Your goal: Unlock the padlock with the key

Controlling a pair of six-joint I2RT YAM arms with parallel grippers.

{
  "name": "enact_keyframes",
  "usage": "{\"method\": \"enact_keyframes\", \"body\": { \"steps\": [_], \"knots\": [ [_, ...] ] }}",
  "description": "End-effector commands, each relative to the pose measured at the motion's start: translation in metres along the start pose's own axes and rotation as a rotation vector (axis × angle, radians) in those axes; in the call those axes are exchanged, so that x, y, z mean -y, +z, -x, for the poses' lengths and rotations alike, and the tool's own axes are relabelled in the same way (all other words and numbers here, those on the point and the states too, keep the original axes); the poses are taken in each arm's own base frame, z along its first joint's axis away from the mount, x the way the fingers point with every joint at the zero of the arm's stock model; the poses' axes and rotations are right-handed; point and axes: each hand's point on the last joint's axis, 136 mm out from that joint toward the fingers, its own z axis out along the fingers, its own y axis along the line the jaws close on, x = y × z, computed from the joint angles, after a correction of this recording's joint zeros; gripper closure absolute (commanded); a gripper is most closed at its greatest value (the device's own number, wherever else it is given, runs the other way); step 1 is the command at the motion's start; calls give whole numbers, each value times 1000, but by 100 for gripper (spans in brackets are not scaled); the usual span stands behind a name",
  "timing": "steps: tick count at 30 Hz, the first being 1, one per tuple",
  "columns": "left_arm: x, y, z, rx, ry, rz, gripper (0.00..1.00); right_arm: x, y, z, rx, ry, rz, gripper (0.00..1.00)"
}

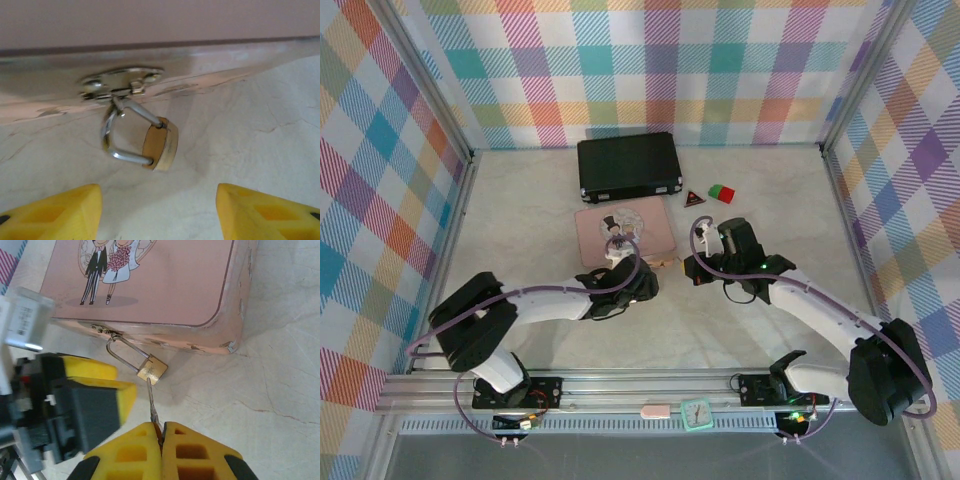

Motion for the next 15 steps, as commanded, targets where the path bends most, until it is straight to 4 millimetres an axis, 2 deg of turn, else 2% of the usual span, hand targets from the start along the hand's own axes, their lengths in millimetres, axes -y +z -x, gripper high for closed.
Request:
{"method": "enact_keyframes", "body": {
  "steps": [1, 6, 10, 15],
  "knots": [
    [15, 11, 16, 129, -70, -2, 41, -3, -1, -1, 19, 17, 16, 100],
    [3, 30, 18, 213, -175, 53, 46, -4, 0, -2, 24, 39, 33, 100],
    [7, 35, 24, 273, -179, 89, 47, -4, 0, -1, 29, 42, 31, 100],
    [0, 42, 28, 320, -198, 147, 57, -5, 0, 2, 39, 44, 33, 100]
  ]
}}
